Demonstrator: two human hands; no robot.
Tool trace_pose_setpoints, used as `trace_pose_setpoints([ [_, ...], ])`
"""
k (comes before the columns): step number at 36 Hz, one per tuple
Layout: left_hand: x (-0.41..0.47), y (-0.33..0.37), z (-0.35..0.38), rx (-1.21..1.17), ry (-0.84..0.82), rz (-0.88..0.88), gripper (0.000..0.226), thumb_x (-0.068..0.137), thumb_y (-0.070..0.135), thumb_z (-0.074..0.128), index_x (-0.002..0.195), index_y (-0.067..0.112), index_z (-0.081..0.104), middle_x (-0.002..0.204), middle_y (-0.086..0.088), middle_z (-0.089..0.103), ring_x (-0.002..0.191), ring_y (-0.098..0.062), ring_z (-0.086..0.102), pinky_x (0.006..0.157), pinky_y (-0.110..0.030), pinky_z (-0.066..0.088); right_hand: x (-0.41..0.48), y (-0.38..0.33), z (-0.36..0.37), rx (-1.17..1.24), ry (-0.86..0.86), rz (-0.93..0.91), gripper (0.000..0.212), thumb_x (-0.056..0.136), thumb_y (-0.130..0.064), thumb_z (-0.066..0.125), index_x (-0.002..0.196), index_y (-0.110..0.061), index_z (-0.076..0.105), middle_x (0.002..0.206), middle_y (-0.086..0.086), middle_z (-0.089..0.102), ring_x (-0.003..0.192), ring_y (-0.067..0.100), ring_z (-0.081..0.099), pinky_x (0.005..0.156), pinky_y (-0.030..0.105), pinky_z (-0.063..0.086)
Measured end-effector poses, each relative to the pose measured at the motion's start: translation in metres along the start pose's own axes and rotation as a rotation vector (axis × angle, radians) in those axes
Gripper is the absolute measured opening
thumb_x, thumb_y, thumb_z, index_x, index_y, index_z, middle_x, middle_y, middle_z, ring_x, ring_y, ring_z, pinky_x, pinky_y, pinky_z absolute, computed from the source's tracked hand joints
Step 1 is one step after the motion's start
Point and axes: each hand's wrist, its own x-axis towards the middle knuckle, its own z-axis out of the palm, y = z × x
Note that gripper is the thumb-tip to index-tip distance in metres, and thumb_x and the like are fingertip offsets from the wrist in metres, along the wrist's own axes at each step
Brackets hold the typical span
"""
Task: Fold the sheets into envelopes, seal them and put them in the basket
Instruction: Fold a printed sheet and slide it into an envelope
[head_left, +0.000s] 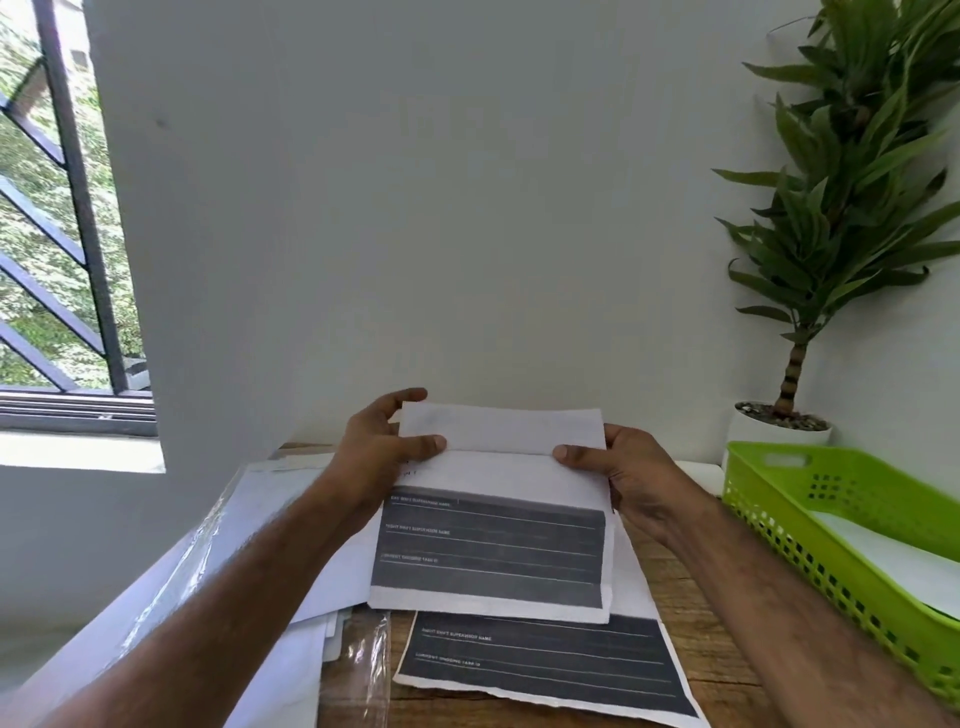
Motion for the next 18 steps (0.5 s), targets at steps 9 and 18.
trace_pose_setpoints([
  [9, -0.001, 0.001, -0.002, -0.079, -0.131, -0.185, 0.034, 0.082, -0.014, 0.062, 0.115, -0.005, 0.067, 0.113, -0.025, 0.072, 0.105, -0.042, 0.068, 0.088, -0.047, 0.059, -0.002, -0.003, -0.005, 0.011, 0.019, 0.020, 0.024, 0.088, -0.003, 0.071, 0.112, -0.005, 0.072, 0.103, 0.013, 0.078, 0.089, 0.028, 0.075, 0.071, 0.033, 0.062],
  [18, 0.000, 0.000, -0.008, -0.012, -0.163, -0.224, 0.025, 0.094, 0.003, 0.060, 0.117, 0.004, 0.069, 0.112, -0.022, 0.073, 0.085, -0.029, 0.072, 0.075, -0.040, 0.063, 0.000, -0.006, -0.015, 0.061, -0.005, 0.091, 0.030, 0.089, -0.007, 0.070, 0.119, -0.006, 0.071, 0.113, 0.015, 0.075, 0.107, 0.036, 0.070, 0.096, 0.051, 0.055],
])
